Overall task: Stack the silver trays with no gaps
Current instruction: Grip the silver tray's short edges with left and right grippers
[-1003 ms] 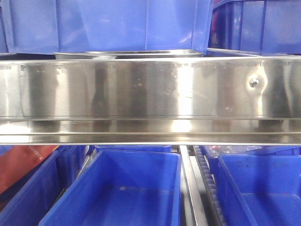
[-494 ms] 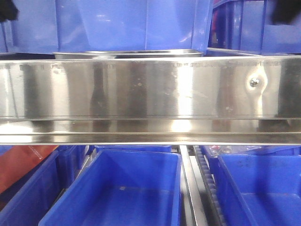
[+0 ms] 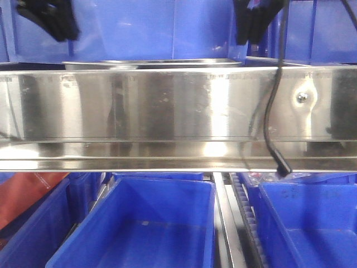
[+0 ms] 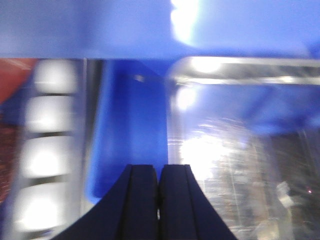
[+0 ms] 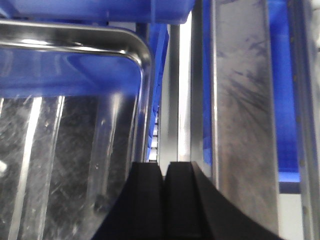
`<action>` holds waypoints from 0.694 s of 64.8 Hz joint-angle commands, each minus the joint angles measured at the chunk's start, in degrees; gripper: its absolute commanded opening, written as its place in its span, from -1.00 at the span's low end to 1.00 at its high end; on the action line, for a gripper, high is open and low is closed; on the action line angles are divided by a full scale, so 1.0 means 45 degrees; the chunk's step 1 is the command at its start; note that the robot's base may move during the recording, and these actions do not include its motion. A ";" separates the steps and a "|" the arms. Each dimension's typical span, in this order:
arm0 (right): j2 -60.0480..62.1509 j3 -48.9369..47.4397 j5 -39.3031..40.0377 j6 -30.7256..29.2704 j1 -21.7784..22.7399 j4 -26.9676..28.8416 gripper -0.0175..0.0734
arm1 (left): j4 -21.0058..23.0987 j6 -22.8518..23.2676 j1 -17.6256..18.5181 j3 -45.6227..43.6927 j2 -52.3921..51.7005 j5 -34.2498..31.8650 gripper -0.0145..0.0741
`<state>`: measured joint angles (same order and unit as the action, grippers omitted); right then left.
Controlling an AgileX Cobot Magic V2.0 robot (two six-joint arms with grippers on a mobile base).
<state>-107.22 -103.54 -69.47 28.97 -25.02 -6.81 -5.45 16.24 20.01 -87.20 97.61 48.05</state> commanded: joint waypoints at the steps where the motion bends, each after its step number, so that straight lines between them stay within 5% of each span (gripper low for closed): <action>1: -0.0155 -0.0195 -0.0109 0.0016 -0.0027 0.0147 -0.72 | -0.0075 0.0099 0.0279 -0.0137 0.0098 -0.0377 -0.71; 8: -0.0348 -0.0195 -0.0109 0.0016 -0.0027 0.0255 -0.49 | -0.0021 0.0099 0.0302 -0.0137 0.0249 -0.0403 -0.67; 17: -0.0466 -0.0195 -0.0109 0.0016 -0.0027 0.0282 -0.24 | -0.0021 0.0152 0.0302 -0.0137 0.0356 -0.0403 -0.32; 25: -0.0485 -0.0195 -0.0012 0.0016 -0.0027 0.0462 -0.21 | -0.0021 0.0181 0.0302 -0.0137 0.0376 -0.0599 -0.05; 45: -0.0518 -0.0195 0.0639 0.0016 -0.0027 0.0714 -0.21 | -0.0022 0.0181 0.0275 -0.0137 0.0970 -0.0892 -0.15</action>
<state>-109.58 -103.88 -68.11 29.12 -25.13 -3.23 -5.53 16.57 21.06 -87.43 101.25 44.86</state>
